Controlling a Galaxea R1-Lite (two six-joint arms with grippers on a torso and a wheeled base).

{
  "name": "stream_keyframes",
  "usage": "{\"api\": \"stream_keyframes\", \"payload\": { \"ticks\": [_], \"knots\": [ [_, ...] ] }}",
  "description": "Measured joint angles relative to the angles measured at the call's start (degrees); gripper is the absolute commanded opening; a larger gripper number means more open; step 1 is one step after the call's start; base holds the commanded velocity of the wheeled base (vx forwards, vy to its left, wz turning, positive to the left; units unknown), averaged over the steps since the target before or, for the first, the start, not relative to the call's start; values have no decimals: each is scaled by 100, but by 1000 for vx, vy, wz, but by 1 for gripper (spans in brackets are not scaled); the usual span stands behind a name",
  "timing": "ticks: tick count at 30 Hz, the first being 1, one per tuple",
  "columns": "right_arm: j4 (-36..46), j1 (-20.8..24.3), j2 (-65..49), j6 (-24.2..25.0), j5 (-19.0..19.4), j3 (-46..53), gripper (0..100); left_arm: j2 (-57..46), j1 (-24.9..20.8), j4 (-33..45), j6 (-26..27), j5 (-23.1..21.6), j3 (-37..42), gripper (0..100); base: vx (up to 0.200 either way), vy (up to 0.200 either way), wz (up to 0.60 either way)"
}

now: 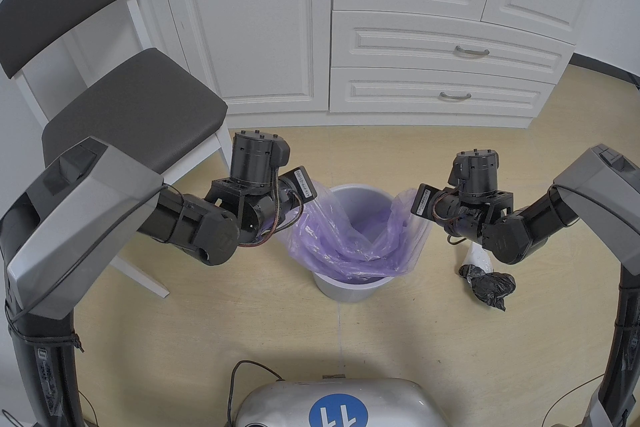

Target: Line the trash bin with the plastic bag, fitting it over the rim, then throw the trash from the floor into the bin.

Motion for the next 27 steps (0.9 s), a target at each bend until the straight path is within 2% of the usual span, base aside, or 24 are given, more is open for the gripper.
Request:
{"api": "stream_keyframes", "payload": {
  "ticks": [4,15,22,27],
  "knots": [
    [13,-83,4,-386,-57,50,0,0,26,11,46,-4,20,0,0,0,0],
    [104,-607,-82,-2187,-336,681,0,129,77,196,110,-1,6,0,0,0,0],
    [112,-879,-297,-2701,-356,1095,0,188,185,222,336,-6,61,0,0,0,0],
    [111,-940,-413,-2895,-355,1291,0,141,224,301,901,-11,411,0,0,0,0]
  ]
}}
